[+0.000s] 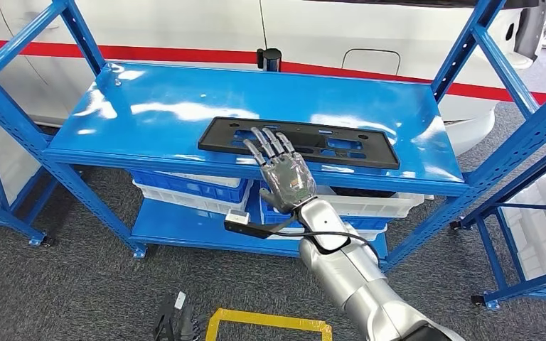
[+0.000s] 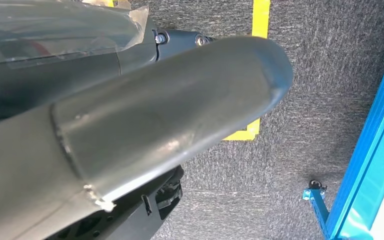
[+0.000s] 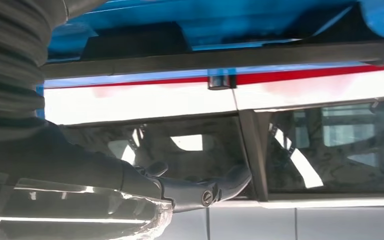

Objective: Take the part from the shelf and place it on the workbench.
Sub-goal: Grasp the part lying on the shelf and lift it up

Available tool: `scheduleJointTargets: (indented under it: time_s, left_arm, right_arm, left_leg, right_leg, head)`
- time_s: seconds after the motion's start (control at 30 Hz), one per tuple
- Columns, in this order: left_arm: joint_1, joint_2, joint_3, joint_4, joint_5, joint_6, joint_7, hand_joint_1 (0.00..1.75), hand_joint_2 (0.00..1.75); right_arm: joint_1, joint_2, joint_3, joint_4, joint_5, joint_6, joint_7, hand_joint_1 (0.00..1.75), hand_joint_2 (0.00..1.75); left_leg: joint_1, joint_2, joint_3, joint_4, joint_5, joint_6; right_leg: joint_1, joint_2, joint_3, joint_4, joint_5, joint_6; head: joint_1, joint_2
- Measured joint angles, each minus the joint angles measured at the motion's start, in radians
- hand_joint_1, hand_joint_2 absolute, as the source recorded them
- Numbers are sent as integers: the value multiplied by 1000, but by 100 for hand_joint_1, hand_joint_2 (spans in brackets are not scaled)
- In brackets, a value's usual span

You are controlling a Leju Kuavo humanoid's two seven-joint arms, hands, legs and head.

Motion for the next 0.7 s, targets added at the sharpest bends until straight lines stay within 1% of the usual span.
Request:
scheduleJointTargets:
  time_s: [0.17,0.33,0.47,0.7]
  left_arm:
    - [0,-1,0,0,-6,-5,4,0,0]
    - [0,-3,0,0,-9,-6,7,0,0]
    - [-1,-4,0,0,-15,-8,12,0,0]
    - [-4,-6,0,0,-19,-12,20,0,0]
  right_arm:
    - [-43,-15,-22,43,0,47,36,0,175]
    - [-67,-25,-38,73,0,70,52,0,175]
    - [-86,-31,-48,94,0,114,88,0,175]
    - [-125,-42,-71,128,-2,188,126,0,175]
  left_leg:
    - [0,0,0,0,0,0]
    - [0,0,0,0,0,0]
    - [0,0,0,0,0,0]
    - [0,0,0,0,0,0]
  right_leg:
    - [0,0,0,0,0,0]
    - [0,0,0,0,0,0]
    - [0,0,0,0,0,0]
    - [0,0,0,0,0,0]
  head:
    - [0,0]
    - [0,0]
    - [0,0]
    - [0,0]
